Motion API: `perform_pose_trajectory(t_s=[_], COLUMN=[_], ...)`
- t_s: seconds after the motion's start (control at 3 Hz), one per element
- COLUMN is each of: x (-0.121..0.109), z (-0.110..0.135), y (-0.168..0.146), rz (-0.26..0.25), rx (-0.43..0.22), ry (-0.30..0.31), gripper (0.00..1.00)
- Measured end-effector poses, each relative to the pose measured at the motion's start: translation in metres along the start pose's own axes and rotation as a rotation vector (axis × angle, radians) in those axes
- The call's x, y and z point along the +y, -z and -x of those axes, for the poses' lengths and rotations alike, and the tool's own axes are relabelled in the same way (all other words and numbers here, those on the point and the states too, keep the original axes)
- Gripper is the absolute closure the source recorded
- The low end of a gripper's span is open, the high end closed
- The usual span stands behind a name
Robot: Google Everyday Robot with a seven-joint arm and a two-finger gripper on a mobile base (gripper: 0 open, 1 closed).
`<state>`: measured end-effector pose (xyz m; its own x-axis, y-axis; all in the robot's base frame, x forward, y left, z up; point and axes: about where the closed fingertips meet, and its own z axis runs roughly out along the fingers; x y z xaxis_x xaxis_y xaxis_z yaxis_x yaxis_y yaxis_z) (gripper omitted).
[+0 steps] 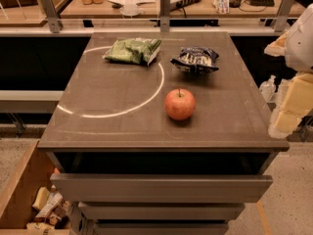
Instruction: Move apple near green jalapeno chip bag
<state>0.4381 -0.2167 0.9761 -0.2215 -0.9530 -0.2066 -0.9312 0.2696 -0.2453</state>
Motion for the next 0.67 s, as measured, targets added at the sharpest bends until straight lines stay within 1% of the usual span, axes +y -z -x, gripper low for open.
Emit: perform_pose_trajectory(t_s=[0.33,0.67], x=[0.0,0.0019], z=[0.0,0.0044], y=[0.0,-0.0012], rz=[0.0,0.015], rx=[0.0,-0.092], ry=[0.0,-0.015], gripper=[0.0,0.0])
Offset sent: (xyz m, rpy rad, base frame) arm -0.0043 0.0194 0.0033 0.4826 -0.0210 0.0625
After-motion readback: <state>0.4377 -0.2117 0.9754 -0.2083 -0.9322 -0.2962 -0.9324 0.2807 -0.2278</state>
